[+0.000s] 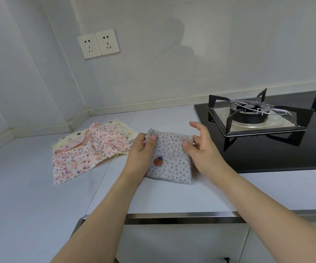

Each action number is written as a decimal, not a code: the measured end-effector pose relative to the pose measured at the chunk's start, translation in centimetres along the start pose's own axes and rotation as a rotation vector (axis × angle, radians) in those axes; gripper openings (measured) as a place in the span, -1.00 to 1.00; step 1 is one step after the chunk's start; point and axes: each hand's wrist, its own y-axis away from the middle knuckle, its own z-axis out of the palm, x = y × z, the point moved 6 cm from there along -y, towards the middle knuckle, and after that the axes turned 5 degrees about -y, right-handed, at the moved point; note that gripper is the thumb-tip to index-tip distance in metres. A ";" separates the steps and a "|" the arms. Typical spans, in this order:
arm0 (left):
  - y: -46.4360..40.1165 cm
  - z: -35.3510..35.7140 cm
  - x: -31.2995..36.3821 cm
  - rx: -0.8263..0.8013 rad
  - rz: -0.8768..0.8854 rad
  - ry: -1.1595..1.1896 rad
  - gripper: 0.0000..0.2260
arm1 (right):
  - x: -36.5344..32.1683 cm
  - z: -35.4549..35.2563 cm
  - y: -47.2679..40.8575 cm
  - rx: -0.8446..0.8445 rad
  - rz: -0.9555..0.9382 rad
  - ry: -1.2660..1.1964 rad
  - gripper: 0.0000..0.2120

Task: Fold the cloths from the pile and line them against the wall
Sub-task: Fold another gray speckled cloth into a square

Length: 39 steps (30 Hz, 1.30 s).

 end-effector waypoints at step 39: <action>-15.0 3.4 18.7 0.022 -0.245 -0.073 -0.79 | -16.6 -7.5 -17.1 0.290 0.283 0.393 -0.65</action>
